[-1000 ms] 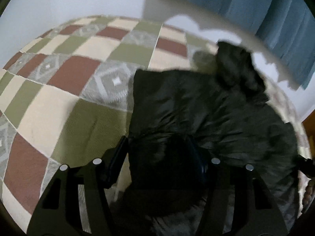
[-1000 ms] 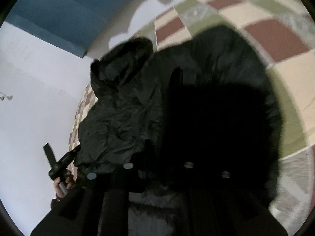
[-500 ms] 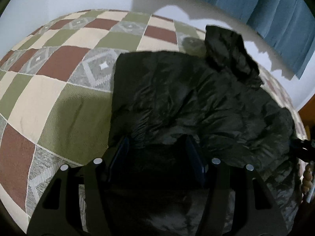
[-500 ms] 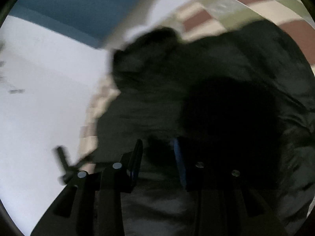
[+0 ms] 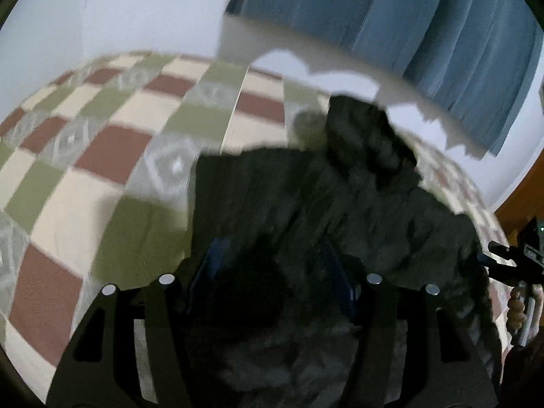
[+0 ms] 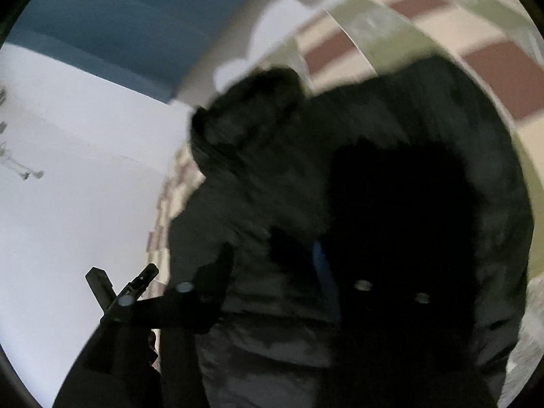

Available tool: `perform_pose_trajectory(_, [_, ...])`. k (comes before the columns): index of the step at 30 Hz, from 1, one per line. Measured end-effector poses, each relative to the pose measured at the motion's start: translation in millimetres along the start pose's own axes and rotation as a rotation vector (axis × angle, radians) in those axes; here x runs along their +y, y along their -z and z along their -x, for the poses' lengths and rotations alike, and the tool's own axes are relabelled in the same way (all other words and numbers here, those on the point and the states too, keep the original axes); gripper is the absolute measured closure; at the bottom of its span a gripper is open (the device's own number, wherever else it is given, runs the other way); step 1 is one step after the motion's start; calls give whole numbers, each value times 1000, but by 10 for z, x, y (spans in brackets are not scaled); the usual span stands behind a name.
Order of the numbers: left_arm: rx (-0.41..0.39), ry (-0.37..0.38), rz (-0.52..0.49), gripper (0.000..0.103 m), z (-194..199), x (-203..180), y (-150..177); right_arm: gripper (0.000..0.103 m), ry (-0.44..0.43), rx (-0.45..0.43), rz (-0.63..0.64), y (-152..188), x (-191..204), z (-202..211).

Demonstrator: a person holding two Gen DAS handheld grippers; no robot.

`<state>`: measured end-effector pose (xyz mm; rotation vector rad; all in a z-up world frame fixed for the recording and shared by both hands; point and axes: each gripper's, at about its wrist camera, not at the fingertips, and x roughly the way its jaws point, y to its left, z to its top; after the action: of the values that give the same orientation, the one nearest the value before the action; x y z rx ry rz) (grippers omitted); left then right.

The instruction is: Fold small clothes

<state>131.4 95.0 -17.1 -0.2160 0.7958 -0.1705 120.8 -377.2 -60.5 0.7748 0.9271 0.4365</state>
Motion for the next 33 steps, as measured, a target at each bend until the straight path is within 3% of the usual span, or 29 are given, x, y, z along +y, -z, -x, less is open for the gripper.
perform_pose_trajectory(6, [31,6,56,41,-467,106,-314,49,-33,-26,2,-265,-59,-243])
perform_pose_trajectory(12, [162,-122,52,42,-1028,270,-341,50,41,23,-72,-343,-357,-569])
perform_pose_trajectory(15, [226,-149,57,42,-1203,329,-263,52,62,43,-81,-320,-424,-639])
perform_pose_trajectory(19, [202,-203,-1,40,-1264,251,-169,52,78,47,-80,-318,-458,-704])
perform_pose_trajectory(26, [188,-197,8,41,-1144,249,-244,50,85,49,-60,-328,-340,-637])
perform_pose_trajectory(30, [144,-141,-23,40,-877,130,-323,46,92,27,8,-380,-147,-408])
perform_pose_trajectory(33, [91,-94,-68,33,-666,-45,-463,45,57,-1,-1,-542,-109,-314])
